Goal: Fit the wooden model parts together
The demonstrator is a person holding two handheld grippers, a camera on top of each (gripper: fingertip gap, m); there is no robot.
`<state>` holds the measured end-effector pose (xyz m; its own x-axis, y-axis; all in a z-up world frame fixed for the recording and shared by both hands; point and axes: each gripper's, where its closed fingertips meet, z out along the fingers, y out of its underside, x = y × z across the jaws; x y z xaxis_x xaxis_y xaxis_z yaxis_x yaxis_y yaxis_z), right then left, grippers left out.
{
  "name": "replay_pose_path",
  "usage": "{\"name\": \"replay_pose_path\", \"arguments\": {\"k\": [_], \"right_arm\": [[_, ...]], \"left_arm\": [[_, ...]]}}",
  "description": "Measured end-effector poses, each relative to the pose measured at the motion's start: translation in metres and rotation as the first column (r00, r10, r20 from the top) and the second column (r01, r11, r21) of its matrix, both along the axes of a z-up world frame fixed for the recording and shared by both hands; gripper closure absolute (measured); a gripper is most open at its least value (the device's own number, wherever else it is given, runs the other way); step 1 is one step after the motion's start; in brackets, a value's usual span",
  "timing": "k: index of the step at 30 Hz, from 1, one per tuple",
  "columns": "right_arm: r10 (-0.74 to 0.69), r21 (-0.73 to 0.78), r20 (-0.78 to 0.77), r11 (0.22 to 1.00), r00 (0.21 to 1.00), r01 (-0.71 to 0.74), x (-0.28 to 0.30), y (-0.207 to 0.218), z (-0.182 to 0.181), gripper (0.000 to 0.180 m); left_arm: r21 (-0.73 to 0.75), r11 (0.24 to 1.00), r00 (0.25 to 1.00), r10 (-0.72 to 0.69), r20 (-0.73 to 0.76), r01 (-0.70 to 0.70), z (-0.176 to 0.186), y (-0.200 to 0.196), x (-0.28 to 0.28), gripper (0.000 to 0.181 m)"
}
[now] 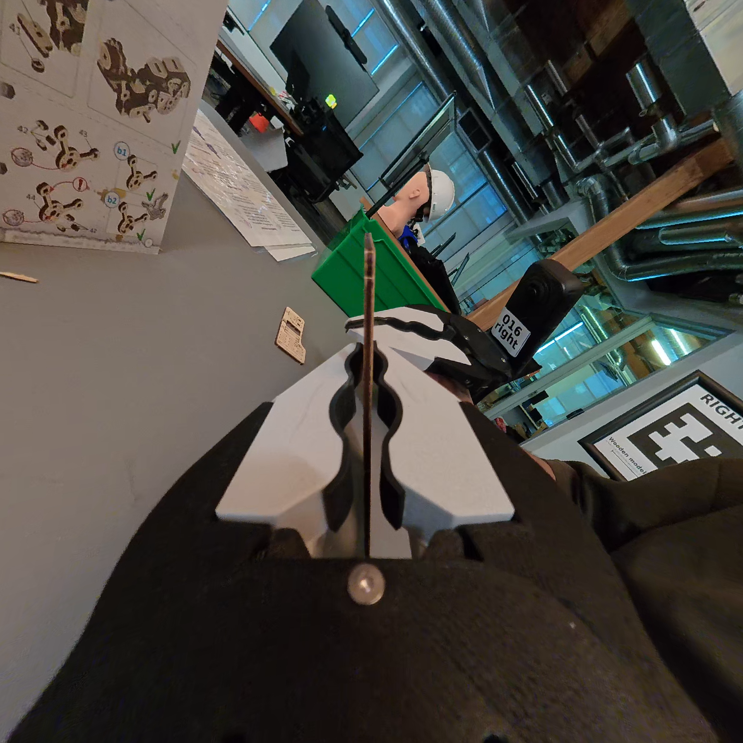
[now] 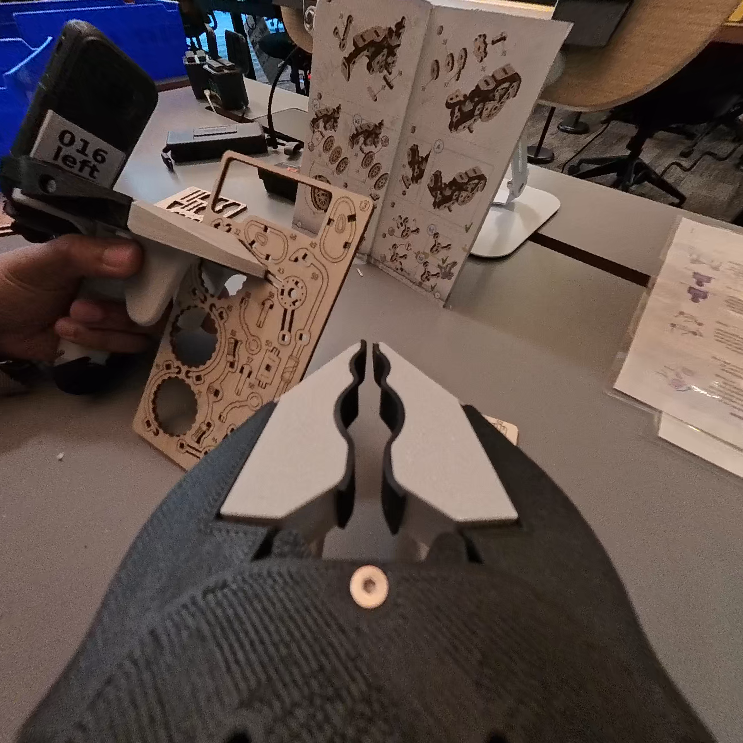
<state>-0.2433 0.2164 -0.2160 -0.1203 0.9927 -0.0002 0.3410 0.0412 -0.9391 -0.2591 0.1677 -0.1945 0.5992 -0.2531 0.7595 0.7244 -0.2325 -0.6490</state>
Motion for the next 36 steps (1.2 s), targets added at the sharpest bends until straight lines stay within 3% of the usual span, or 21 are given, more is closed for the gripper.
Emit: {"name": "replay_pose_path", "arguments": {"k": [36], "right_arm": [[-0.01, -0.032, 0.01, 0.999, 1.0, 0.011, -0.0009, 0.0029, -0.0008, 0.173]], "left_arm": [[0.001, 1.0, 1.0, -0.013, 0.009, 0.013, 0.0, -0.0001, 0.001, 0.181]]}}
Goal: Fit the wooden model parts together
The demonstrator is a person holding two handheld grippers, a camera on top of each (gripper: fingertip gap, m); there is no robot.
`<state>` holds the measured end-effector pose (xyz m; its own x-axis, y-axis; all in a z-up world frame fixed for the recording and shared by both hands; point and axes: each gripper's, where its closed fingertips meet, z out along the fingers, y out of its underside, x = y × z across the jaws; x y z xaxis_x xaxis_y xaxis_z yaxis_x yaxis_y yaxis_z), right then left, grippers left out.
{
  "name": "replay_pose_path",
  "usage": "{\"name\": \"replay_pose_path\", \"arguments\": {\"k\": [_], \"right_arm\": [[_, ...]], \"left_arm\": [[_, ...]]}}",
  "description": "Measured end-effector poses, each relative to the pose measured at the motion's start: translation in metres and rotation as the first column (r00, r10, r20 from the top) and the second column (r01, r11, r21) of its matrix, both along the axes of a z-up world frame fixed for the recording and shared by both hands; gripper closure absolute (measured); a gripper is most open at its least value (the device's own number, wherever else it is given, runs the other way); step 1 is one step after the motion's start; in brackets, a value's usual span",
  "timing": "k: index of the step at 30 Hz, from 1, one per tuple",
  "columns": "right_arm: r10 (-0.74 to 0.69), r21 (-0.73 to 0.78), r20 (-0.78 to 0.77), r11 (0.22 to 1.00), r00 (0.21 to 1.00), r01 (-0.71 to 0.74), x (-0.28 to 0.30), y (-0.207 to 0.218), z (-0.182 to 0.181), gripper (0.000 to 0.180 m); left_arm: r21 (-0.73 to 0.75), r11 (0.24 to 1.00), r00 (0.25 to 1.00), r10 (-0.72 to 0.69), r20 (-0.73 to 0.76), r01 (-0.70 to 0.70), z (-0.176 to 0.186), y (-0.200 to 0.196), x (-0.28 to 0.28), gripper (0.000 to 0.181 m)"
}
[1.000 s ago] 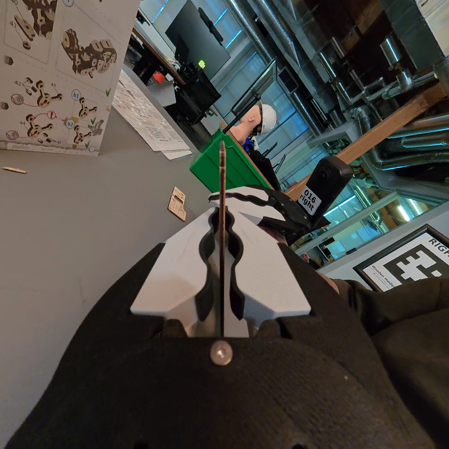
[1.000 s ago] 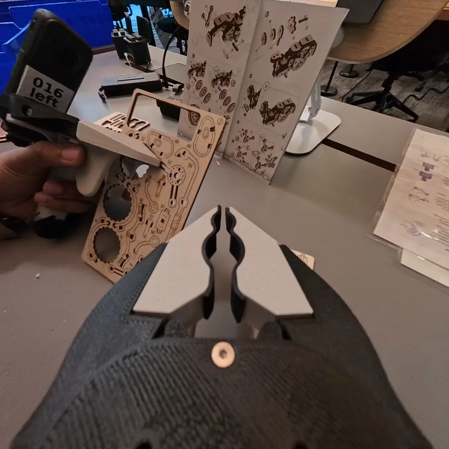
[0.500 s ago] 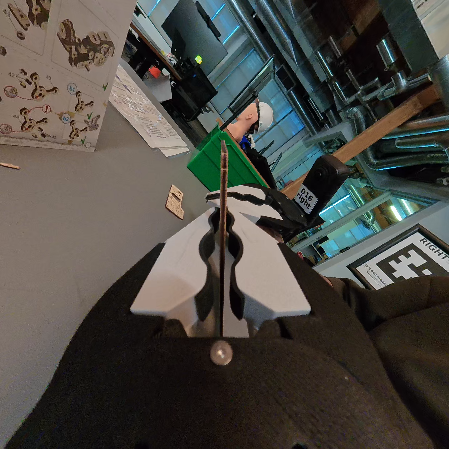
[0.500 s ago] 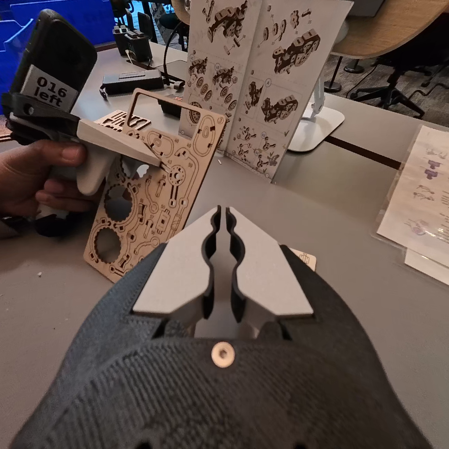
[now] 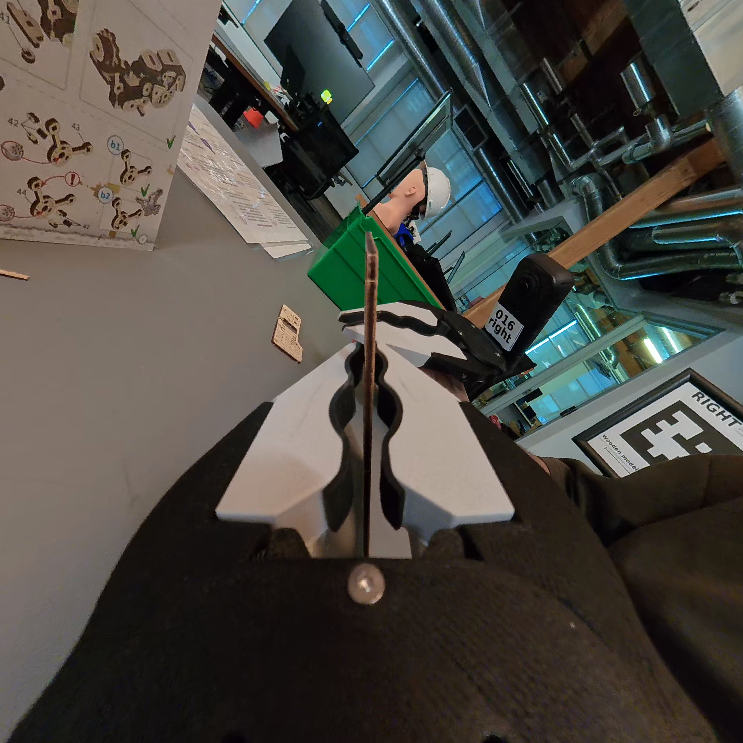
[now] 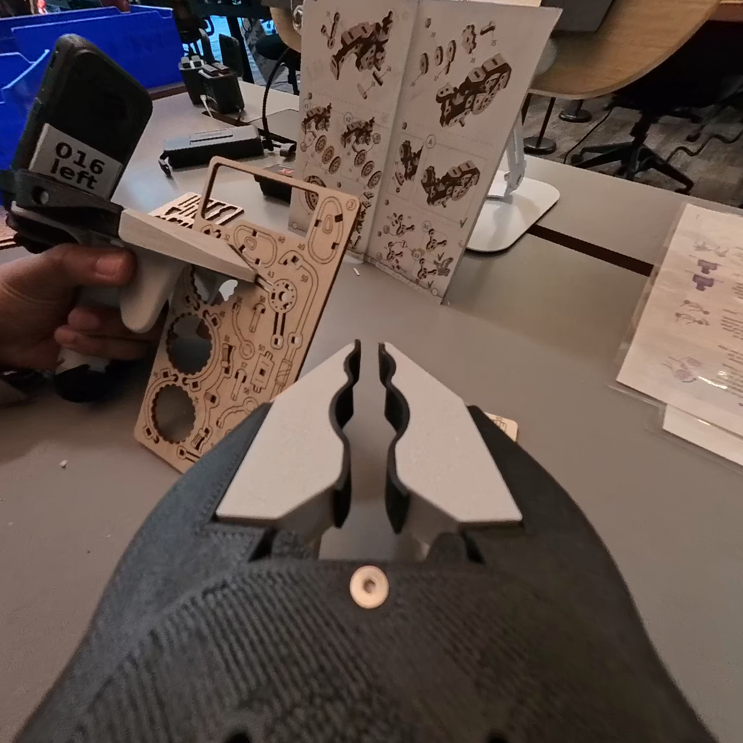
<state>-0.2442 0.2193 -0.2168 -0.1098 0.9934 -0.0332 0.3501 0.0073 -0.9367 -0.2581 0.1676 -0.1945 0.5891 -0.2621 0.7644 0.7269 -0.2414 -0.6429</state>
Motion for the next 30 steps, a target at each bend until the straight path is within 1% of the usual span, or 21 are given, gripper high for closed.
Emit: {"name": "replay_pose_path", "arguments": {"k": [15, 17, 19, 21, 22, 24, 26, 28, 30], "right_arm": [[0.003, 0.0, 0.006, 1.0, 1.0, -0.003, 0.0, 0.0, -0.001, 0.171], [0.013, -0.014, -0.001, 1.0, 1.0, -0.013, 0.0, -0.001, 0.0, 0.165], [0.071, -0.038, -0.046, 0.997, 0.996, -0.073, 0.003, -0.009, 0.008, 0.155], [0.109, -0.031, -0.129, 0.993, 0.986, -0.114, 0.008, -0.015, 0.02, 0.154], [0.12, -0.02, -0.147, 0.992, 0.982, -0.124, 0.009, -0.018, 0.022, 0.154], [0.138, -0.013, -0.13, 0.99, 0.982, -0.141, 0.008, -0.022, 0.02, 0.151], [0.16, -0.072, -0.112, 0.983, 0.981, -0.169, 0.008, -0.026, 0.018, 0.147], [0.194, -0.198, -0.11, 0.957, 0.975, -0.212, 0.008, -0.034, 0.02, 0.145], [0.226, -0.331, -0.105, 0.91, 0.969, -0.248, 0.009, -0.041, 0.02, 0.146]], "left_arm": [[0.001, 1.0, 1.0, -0.006, 0.004, 0.006, 0.0, 0.0, 0.0, 0.181], [0.0, 1.0, 1.0, -0.009, 0.003, 0.009, 0.0, 0.0, 0.001, 0.181], [0.001, 1.0, 1.0, -0.014, 0.002, 0.014, 0.0, 0.0, 0.002, 0.181], [0.003, 1.0, 1.0, -0.023, 0.001, 0.023, 0.0, -0.001, 0.003, 0.181], [0.003, 1.0, 1.0, -0.027, -0.001, 0.027, 0.0, -0.001, 0.004, 0.181], [0.008, 0.999, 0.999, -0.044, -0.007, 0.044, 0.001, -0.001, 0.006, 0.181], [0.013, 0.998, 0.998, -0.064, -0.016, 0.064, 0.002, -0.002, 0.01, 0.181], [0.022, 0.996, 0.996, -0.087, -0.026, 0.088, 0.003, -0.003, 0.014, 0.181], [0.032, 0.993, 0.993, -0.112, -0.034, 0.113, 0.004, -0.004, 0.018, 0.181]]}}
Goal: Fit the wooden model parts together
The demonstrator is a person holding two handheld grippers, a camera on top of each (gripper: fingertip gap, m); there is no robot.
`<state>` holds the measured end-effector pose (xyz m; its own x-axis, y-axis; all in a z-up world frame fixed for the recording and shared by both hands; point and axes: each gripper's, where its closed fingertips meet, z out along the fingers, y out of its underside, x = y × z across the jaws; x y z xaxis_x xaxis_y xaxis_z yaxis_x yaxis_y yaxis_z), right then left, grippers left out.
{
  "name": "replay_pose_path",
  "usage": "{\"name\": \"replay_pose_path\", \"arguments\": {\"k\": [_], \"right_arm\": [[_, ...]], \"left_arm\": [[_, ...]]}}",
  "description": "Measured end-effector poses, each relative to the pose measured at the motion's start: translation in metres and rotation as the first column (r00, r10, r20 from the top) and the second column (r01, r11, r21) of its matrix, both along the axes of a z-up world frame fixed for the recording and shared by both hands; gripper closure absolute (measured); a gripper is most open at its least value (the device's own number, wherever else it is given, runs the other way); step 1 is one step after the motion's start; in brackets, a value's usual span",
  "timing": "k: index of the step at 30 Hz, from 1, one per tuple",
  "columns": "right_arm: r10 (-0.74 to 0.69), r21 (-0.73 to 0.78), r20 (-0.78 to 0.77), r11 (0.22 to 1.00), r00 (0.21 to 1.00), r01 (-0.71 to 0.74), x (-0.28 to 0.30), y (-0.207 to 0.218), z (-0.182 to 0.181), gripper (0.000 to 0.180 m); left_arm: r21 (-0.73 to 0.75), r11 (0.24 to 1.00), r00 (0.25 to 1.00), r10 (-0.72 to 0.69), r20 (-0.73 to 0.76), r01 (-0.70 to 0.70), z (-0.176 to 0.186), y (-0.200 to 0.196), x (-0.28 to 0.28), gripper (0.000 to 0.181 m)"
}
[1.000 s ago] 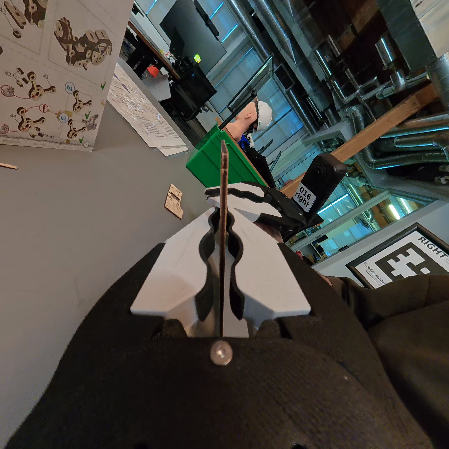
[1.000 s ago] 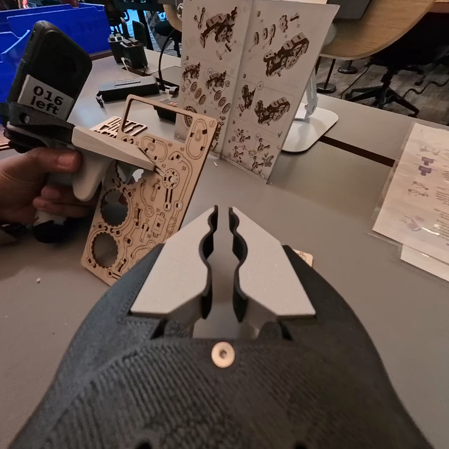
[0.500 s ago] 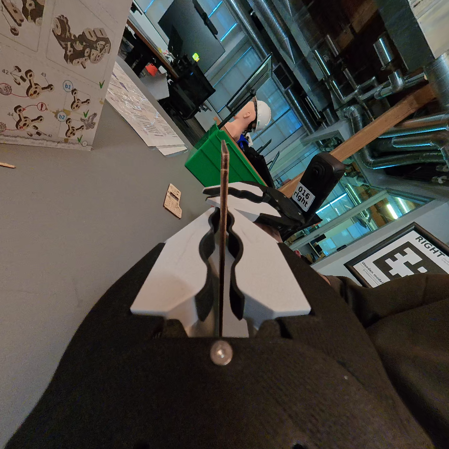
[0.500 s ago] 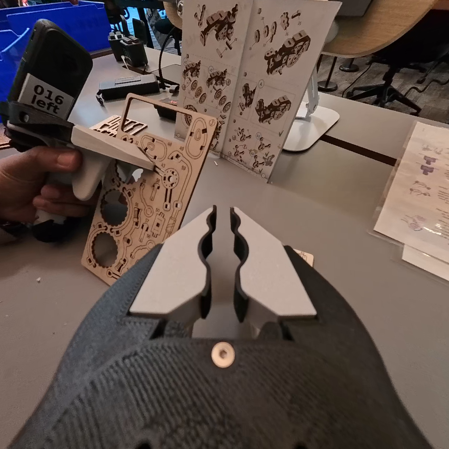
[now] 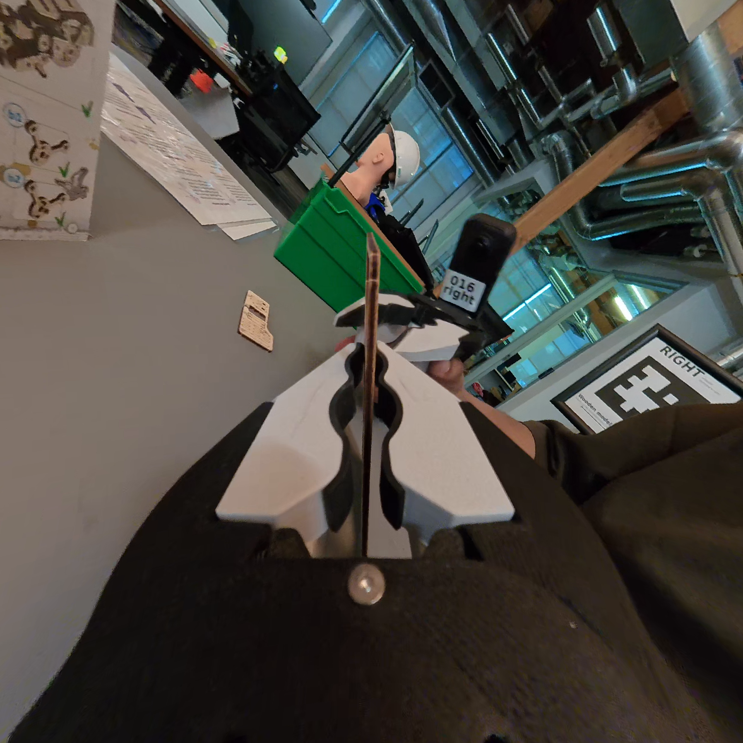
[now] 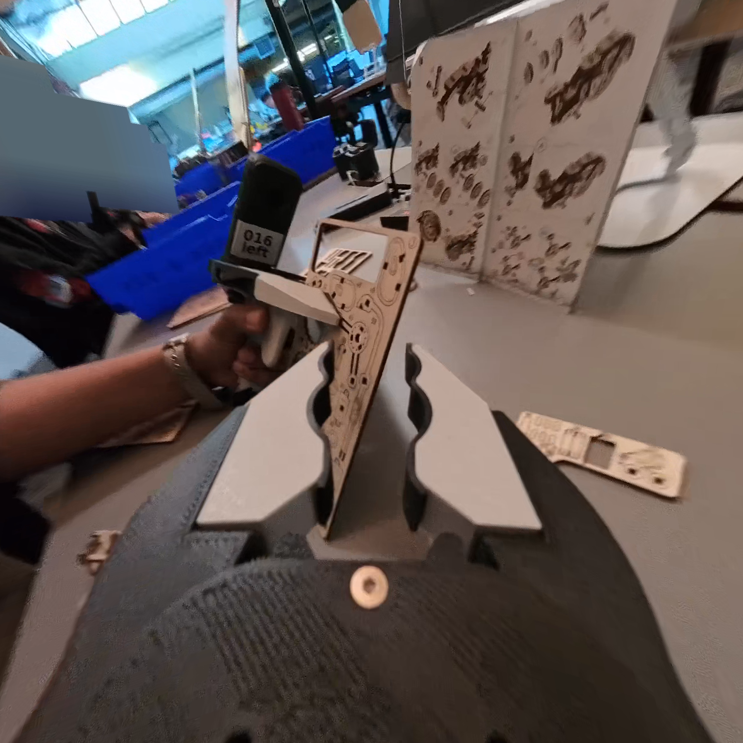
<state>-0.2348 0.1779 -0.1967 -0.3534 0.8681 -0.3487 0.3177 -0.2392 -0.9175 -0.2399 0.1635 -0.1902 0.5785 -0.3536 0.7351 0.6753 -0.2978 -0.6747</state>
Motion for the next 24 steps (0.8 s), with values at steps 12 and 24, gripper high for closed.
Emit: {"name": "replay_pose_path", "arguments": {"k": [12, 24], "right_arm": [[0.078, -0.274, 0.024, 0.959, 0.997, -0.069, 0.0013, -0.0012, 0.0035, 0.174], [0.042, -0.312, 0.013, 0.949, 0.999, -0.036, -0.0011, 0.0013, 0.0052, 0.17]], "left_arm": [[-0.037, 0.999, 1.0, -0.01, -0.029, 0.009, -0.005, 0.0025, 0.0048, 0.164], [-0.03, 0.999, 0.999, -0.033, -0.022, 0.032, -0.004, 0.0012, 0.0073, 0.181]]}}
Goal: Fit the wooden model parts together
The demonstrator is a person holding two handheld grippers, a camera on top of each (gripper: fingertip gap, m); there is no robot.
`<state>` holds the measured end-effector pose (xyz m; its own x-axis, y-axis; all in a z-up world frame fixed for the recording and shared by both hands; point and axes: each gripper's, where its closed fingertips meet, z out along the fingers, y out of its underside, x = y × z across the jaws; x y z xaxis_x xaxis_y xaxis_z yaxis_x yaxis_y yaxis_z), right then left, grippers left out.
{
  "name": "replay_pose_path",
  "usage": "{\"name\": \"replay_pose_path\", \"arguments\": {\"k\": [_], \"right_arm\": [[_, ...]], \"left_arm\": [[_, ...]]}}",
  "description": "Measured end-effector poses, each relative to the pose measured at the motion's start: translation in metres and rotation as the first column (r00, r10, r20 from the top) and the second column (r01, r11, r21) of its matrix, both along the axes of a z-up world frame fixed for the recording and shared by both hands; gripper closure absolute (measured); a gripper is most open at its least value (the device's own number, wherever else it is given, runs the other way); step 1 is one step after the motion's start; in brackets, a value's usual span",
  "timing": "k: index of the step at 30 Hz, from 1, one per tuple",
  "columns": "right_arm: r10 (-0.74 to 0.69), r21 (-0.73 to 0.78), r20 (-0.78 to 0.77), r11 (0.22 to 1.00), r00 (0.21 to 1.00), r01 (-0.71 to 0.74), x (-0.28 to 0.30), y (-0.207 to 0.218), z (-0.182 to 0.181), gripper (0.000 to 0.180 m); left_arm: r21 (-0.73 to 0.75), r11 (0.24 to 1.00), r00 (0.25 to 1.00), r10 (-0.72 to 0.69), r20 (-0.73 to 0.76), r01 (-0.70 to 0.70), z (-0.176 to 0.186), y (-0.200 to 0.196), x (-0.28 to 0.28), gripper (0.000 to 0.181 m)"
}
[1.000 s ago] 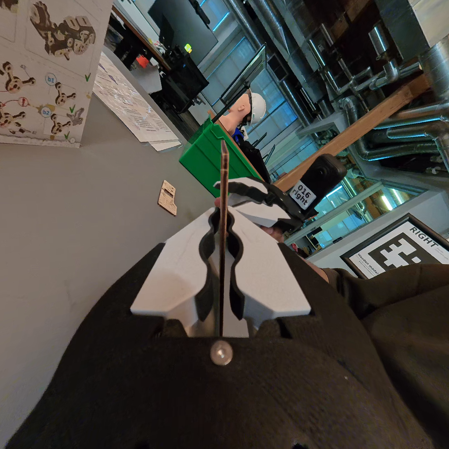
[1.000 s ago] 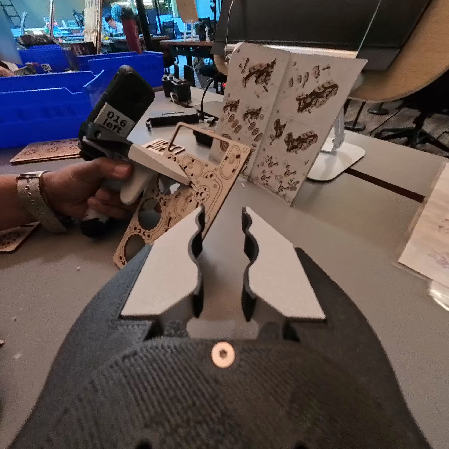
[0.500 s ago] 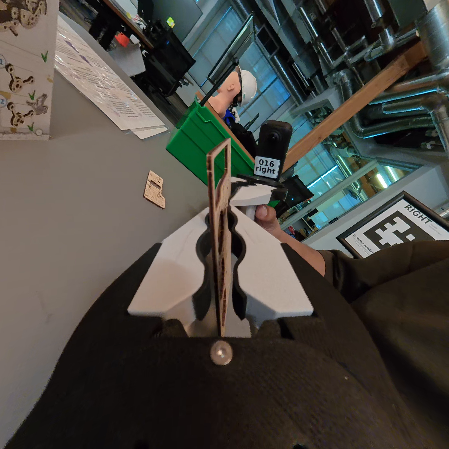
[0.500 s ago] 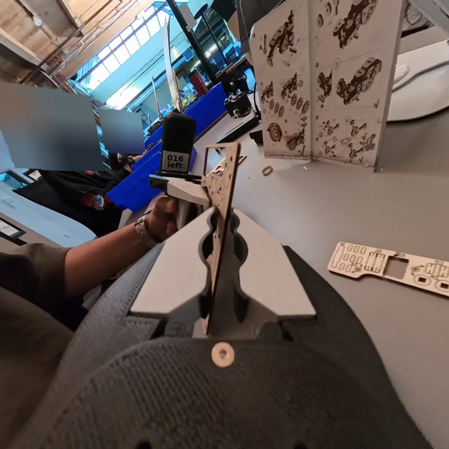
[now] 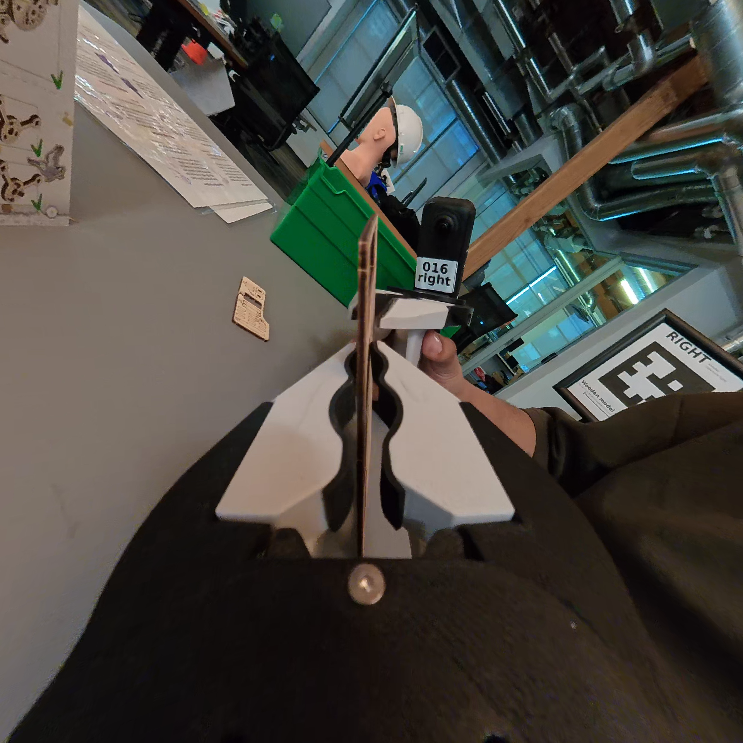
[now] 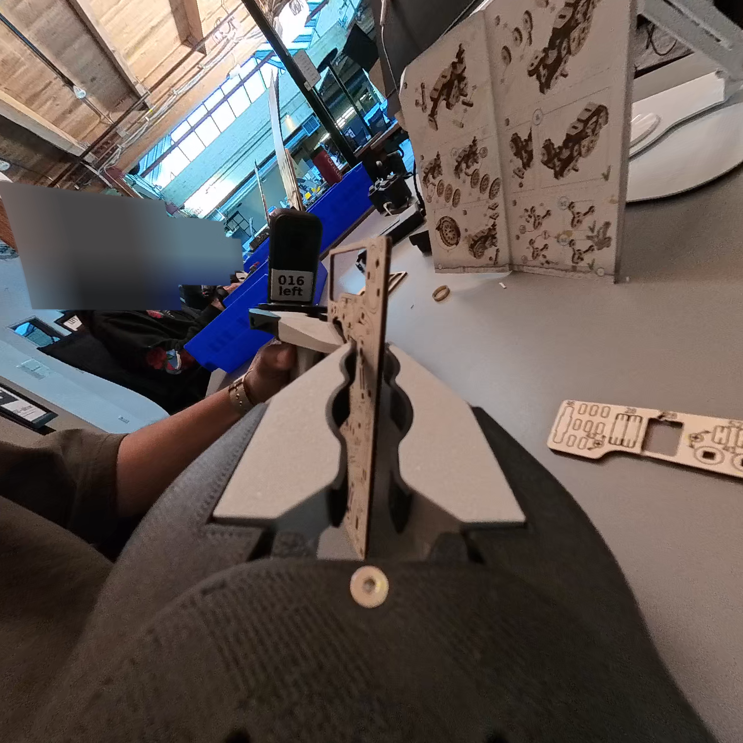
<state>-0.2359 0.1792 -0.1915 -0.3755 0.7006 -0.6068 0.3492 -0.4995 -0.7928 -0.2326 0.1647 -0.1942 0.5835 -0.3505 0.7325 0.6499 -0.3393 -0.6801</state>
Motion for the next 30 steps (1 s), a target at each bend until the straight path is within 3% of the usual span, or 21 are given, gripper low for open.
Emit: {"name": "replay_pose_path", "arguments": {"k": [7, 16, 30], "right_arm": [[0.088, -0.066, 0.053, 0.994, 0.995, -0.084, 0.0017, -0.0082, -0.0066, 0.17], [0.076, -0.081, 0.021, 0.994, 0.997, -0.074, 0.0026, -0.0052, -0.0016, 0.172], [-0.014, 0.076, 0.058, 0.997, 0.998, 0.009, -0.0005, -0.0019, -0.0099, 0.167]], "left_arm": [[0.01, 1.0, 1.0, -0.013, -0.015, 0.013, 0.0013, -0.0011, 0.003, 0.181], [0.012, 1.0, 0.999, -0.023, -0.031, 0.024, 0.0014, -0.0015, 0.0057, 0.181], [-0.03, 0.999, 0.998, 0.016, -0.066, -0.018, -0.005, 0.0011, 0.0033, 0.181]]}}
